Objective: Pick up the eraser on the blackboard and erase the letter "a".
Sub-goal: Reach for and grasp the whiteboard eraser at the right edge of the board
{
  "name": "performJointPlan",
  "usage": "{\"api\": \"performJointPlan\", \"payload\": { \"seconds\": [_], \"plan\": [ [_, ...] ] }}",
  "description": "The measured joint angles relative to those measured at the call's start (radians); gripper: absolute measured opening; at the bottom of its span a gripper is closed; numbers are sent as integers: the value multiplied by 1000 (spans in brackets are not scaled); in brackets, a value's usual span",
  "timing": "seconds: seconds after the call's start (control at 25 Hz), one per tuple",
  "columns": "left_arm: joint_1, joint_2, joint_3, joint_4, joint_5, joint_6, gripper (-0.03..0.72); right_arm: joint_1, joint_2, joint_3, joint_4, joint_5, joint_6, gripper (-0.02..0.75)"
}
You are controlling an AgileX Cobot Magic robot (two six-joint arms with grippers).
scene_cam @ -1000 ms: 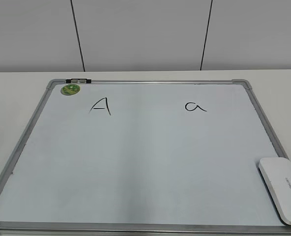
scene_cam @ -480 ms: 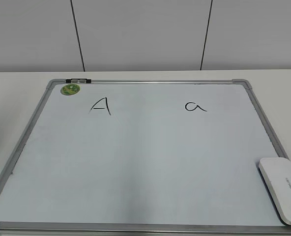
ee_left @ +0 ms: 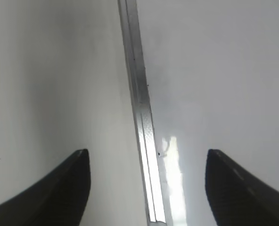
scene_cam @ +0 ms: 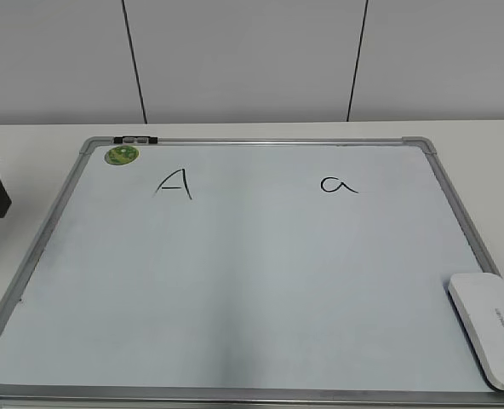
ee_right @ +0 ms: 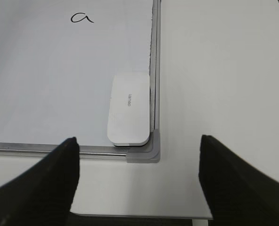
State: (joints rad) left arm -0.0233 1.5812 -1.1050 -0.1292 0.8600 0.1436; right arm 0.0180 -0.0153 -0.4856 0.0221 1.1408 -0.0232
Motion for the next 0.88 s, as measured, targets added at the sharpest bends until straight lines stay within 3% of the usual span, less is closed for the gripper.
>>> {"api": "performJointPlan", "payload": {
  "seconds": [0.4, 0.88],
  "plan": [
    [3, 229, -79, -66, -25, 92, 545, 0, 0, 0, 0, 0, 0, 587],
    [74, 394, -277, -198, 37, 190, 503, 0, 0, 0, 0, 0, 0, 586]
  ]
}}
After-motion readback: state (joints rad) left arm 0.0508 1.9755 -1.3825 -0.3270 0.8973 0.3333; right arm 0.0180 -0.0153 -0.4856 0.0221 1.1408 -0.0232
